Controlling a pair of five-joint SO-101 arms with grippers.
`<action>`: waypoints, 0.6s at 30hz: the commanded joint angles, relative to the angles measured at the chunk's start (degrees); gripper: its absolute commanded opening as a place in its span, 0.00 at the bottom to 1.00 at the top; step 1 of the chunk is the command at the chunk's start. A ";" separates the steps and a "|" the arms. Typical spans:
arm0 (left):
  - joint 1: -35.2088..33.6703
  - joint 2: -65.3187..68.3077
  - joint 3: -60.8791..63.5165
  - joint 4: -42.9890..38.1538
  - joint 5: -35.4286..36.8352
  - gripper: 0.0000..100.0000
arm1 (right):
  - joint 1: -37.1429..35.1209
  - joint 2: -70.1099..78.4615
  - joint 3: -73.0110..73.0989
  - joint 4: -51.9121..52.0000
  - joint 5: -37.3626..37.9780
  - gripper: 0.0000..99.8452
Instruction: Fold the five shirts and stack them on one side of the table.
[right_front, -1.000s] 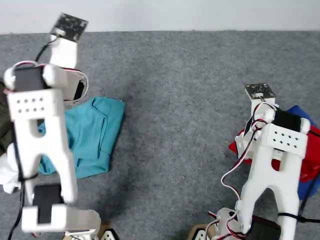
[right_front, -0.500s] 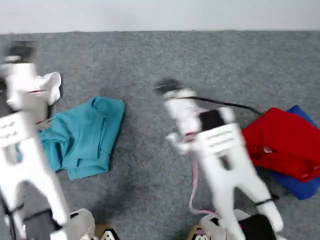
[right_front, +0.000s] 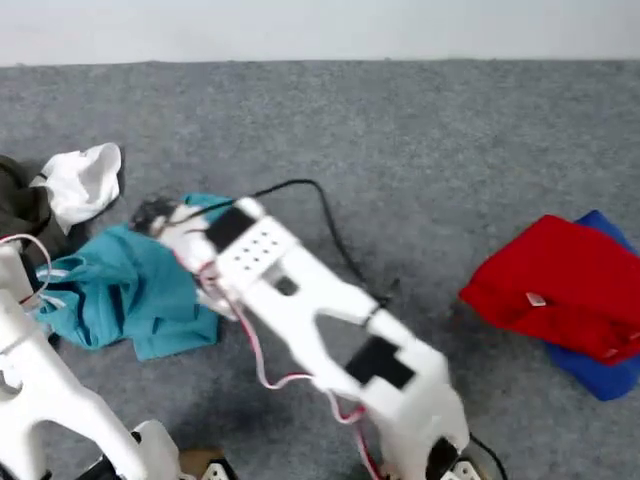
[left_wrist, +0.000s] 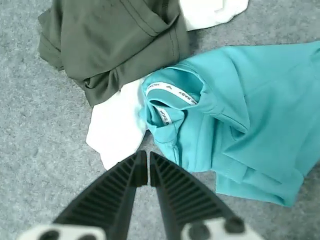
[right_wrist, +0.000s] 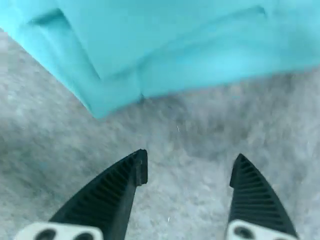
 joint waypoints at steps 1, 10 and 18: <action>-0.44 -1.58 -0.04 -0.88 0.44 0.02 | -2.68 6.20 -20.22 6.55 -0.26 0.27; -0.44 -1.58 0.04 -0.53 0.44 0.02 | -9.36 23.43 -45.54 14.29 -0.26 0.27; -0.44 -1.85 0.04 -0.44 0.53 0.02 | -5.32 31.96 -48.00 10.68 -0.09 0.27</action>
